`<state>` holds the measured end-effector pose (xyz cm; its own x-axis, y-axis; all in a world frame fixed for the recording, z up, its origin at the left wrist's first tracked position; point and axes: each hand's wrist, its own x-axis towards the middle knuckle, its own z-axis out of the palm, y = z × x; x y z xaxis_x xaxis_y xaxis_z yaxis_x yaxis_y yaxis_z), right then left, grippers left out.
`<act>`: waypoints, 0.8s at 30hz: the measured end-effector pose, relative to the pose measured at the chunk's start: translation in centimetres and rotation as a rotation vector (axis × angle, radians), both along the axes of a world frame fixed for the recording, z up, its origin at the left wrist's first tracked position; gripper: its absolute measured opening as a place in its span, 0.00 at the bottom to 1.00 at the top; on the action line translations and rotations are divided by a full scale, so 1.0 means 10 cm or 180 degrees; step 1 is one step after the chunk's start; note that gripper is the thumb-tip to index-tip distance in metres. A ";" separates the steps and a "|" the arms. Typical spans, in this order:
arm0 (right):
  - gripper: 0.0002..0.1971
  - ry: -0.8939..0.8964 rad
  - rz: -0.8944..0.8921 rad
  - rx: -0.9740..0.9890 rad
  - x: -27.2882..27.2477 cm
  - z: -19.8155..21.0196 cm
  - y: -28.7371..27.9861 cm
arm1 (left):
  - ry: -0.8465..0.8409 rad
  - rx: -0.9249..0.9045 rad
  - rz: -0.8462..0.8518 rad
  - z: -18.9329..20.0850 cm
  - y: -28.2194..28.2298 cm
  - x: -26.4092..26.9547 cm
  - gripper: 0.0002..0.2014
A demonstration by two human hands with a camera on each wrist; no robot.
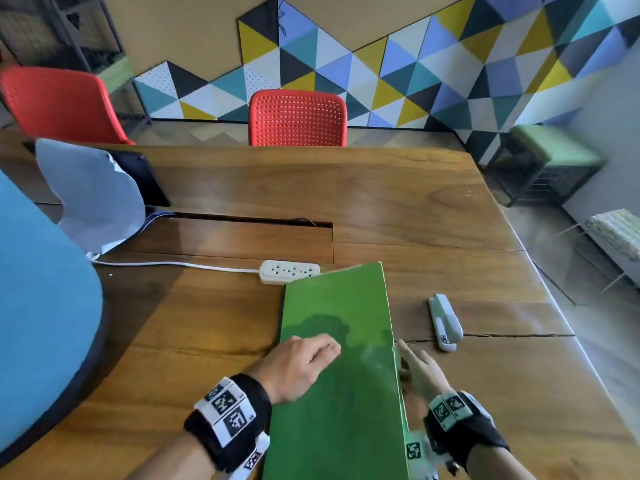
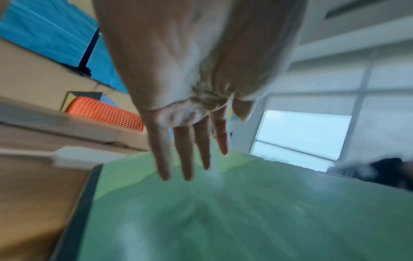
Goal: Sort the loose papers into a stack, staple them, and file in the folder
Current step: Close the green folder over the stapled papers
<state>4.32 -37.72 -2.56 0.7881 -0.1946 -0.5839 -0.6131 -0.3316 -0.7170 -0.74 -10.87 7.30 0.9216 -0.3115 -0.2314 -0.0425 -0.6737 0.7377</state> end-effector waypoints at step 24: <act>0.15 -0.0131 0.1070 -0.2699 0.87 0.34 -0.40 | 0.0887 0.0234 0.2601 -1.17 0.50 -0.08 0.11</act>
